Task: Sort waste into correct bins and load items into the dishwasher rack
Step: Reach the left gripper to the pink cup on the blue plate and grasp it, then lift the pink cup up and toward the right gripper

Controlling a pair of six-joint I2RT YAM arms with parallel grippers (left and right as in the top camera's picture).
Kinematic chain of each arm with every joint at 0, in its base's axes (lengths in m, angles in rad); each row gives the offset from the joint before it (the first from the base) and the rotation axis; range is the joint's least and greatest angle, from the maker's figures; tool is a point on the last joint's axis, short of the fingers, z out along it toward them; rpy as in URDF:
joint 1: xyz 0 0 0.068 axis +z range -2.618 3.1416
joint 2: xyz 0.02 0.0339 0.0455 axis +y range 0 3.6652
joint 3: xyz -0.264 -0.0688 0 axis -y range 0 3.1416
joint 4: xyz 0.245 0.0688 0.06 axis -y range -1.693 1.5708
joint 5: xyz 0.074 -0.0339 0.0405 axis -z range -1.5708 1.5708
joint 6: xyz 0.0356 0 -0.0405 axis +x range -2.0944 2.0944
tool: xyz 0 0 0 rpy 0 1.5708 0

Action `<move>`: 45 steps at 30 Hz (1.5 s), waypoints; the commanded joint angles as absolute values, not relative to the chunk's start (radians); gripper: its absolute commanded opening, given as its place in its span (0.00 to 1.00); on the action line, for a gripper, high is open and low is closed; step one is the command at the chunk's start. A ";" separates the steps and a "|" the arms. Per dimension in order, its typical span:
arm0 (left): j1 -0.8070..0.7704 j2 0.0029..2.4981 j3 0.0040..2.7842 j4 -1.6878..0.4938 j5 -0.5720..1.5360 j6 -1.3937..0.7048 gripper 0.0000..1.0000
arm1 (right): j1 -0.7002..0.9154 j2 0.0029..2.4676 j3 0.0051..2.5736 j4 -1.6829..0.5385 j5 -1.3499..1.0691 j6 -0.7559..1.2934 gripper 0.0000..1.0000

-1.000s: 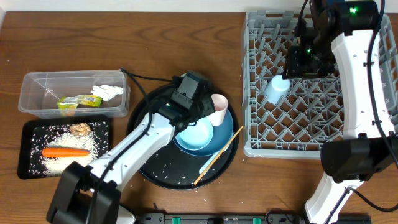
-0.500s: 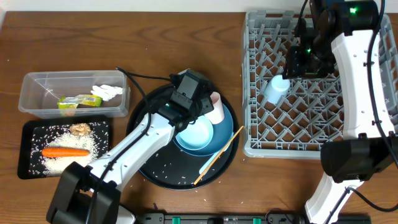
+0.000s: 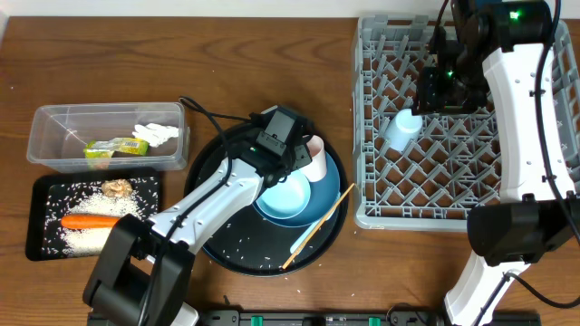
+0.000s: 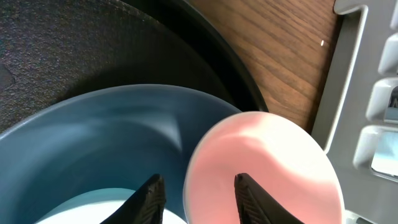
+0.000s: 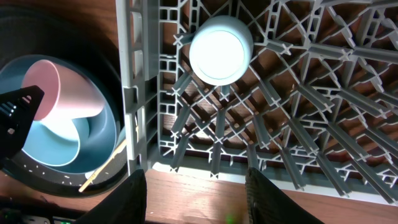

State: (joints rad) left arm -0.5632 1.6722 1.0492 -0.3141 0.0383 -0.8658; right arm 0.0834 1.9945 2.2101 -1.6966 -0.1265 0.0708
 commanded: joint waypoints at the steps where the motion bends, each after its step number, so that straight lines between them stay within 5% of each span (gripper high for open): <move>1: -0.561 1.672 1.050 -0.313 0.066 -0.878 0.36 | 0.072 1.978 2.211 -1.699 -0.131 0.062 0.45; 10: -0.561 1.672 1.051 -0.313 0.147 -0.877 0.18 | 0.072 1.978 2.211 -1.699 -0.131 0.062 0.45; 13: -0.561 1.672 1.051 -0.313 0.185 -0.877 0.06 | 0.072 1.978 2.211 -1.699 -0.131 0.062 0.45; 21: -0.556 1.605 1.060 -0.329 0.199 -0.820 0.06 | 0.072 1.978 2.211 -1.699 -0.143 0.062 0.46; 27: -0.498 1.412 1.069 -0.331 0.226 -0.735 0.06 | 0.072 1.978 2.211 -1.699 -0.346 -0.061 0.57; 39: -0.087 1.254 1.069 -0.091 1.101 -0.794 0.06 | 0.072 1.978 2.211 -1.699 -1.073 -0.548 0.67; 45: -0.027 1.335 1.069 0.093 1.394 -0.826 0.06 | 0.078 1.979 2.211 -1.698 -1.280 -0.715 0.71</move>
